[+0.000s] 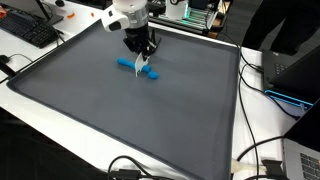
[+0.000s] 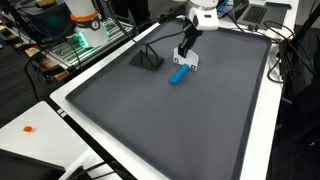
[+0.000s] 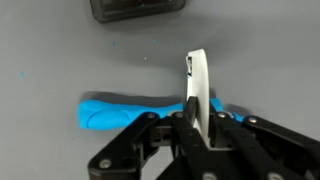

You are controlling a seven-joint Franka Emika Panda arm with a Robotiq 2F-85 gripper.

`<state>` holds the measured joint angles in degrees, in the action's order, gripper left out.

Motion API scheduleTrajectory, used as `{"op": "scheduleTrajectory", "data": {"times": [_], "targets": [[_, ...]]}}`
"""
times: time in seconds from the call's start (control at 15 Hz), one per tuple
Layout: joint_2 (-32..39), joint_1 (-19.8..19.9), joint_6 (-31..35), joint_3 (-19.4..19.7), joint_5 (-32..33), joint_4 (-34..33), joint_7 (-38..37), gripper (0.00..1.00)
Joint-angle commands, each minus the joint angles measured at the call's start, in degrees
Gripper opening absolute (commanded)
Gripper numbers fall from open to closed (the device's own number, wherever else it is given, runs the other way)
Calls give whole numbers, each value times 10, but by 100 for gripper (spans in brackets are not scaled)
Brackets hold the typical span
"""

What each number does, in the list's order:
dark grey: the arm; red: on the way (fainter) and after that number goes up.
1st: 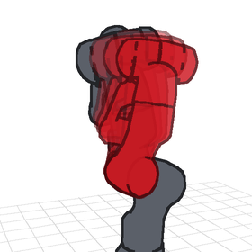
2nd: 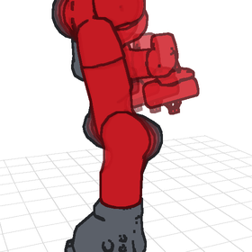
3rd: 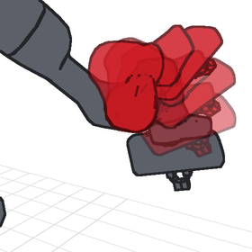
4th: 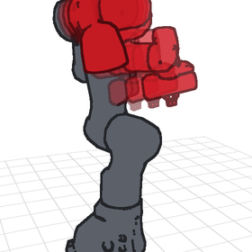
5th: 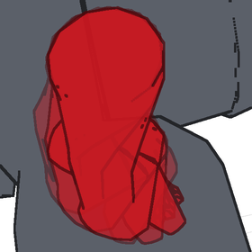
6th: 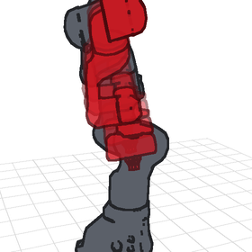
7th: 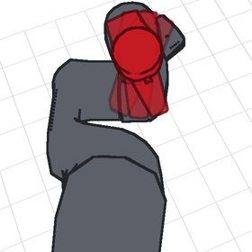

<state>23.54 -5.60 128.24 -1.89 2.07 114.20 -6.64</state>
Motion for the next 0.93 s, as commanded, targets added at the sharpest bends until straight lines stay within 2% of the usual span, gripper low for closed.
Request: {"op": "scheduleTrajectory", "data": {"times": [0.0,0.87], "targets": [[-13,-2,-16,-4,-5,16,-5,2],[-34,0,-12,12,21,0,-22,2]]}}
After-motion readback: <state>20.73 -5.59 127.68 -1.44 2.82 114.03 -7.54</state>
